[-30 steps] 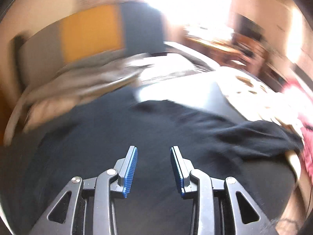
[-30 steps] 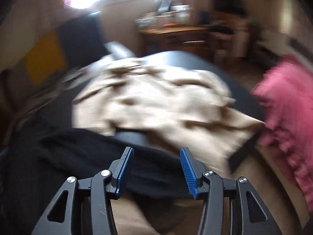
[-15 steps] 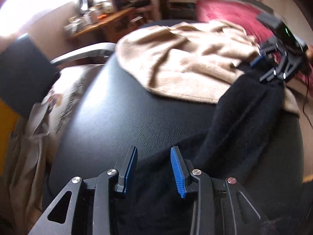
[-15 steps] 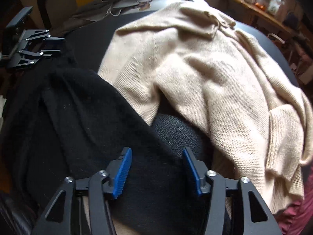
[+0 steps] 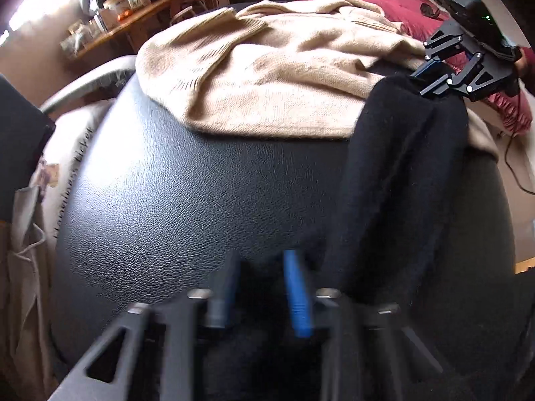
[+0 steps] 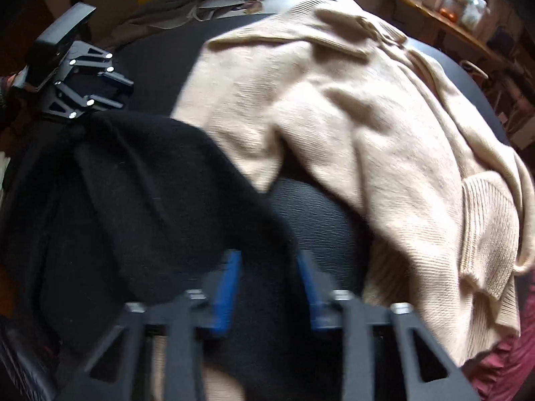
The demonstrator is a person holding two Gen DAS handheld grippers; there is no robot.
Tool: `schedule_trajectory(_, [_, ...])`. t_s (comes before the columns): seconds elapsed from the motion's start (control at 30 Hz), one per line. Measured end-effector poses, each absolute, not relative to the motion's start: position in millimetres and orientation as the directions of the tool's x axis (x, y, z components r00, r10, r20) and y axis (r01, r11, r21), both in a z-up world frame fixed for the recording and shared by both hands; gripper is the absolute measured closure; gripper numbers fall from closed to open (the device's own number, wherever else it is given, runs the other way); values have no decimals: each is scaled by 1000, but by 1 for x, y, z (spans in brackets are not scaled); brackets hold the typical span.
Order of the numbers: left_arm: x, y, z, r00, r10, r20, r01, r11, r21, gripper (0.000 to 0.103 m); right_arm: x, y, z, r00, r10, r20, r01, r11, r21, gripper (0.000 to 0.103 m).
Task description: Fold clothes
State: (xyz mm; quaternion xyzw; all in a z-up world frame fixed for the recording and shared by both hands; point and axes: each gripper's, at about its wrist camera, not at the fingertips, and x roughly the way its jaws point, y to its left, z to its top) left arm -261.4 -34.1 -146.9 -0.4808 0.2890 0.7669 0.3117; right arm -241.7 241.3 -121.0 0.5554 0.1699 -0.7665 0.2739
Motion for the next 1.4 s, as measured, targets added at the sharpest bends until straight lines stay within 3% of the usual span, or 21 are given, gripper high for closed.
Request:
schedule_trajectory(0.03, [-255, -32, -147, -376, 188, -907, -747, -641, 177, 99, -237, 235, -121, -248, -213, -945, 619, -785, 14, 86])
schedule_trajectory(0.1, [-251, -32, -146, -430, 190, -883, -710, -676, 200, 100, -230, 226, -120, -283, -177, -943, 620, -784, -39, 89])
schedule_trajectory(0.17, [-250, -45, -132, -488, 232, -841, -633, -757, 158, 100, -226, 220, -116, -326, -141, -935, 610, -787, -94, 98])
schedule_trajectory(0.27, [-254, -63, -115, -569, 251, -783, -520, -848, 106, 100, -230, 221, -96, -427, -95, -899, 562, -807, -181, 98])
schedule_trajectory(0.4, [-272, -67, -111, -646, 188, -740, -397, -910, 116, 100, -247, 224, -80, -535, -2, -845, 481, -823, -303, 98])
schedule_trajectory(0.53, [-285, -74, -127, -620, 146, -771, -339, -936, 95, 97, -272, 219, -98, -577, 137, -805, 400, -813, -424, 98])
schedule_trajectory(0.67, [-284, -86, -132, -610, 144, -779, -277, -960, 39, 94, -282, 224, -127, -545, 186, -818, 380, -814, -438, 98])
schedule_trajectory(0.8, [-256, -134, -94, -693, 151, -705, -145, -987, -69, 86, -269, 210, -102, -611, 98, -786, 357, -852, -384, 97])
schedule_trajectory(0.87, [-231, -164, -78, -733, 117, -670, -62, -993, -106, 85, -263, 203, -90, -642, 56, -764, 347, -868, -355, 92])
schedule_trajectory(0.9, [-213, -179, -74, -744, 79, -663, -17, -995, -100, 85, -259, 199, -83, -656, 30, -754, 345, -877, -335, 87])
schedule_trajectory(1.0, [-161, -216, -72, -749, 1, -662, 80, -993, -91, 85, -238, 150, -61, -633, -212, -744, 456, -880, -137, 61])
schedule_trajectory(1.03, [-136, -226, -76, -741, -22, -671, 115, -989, -94, 85, -227, 124, -62, -608, -277, -744, 504, -859, -93, 58])
schedule_trajectory(1.13, [-73, -244, -92, -711, -93, -697, 218, -972, -92, 85, -195, 45, -68, -514, -459, -725, 636, -770, 36, 58])
schedule_trajectory(1.23, [-20, -253, -112, -677, -154, -720, 298, -951, -76, 85, -170, -19, -96, -398, -547, -736, 709, -692, 132, 58])
schedule_trajectory(1.4, [58, -269, -151, -619, -222, -753, 422, -903, -80, 83, -139, -86, -143, -350, -517, -781, 751, -654, 97, 58])
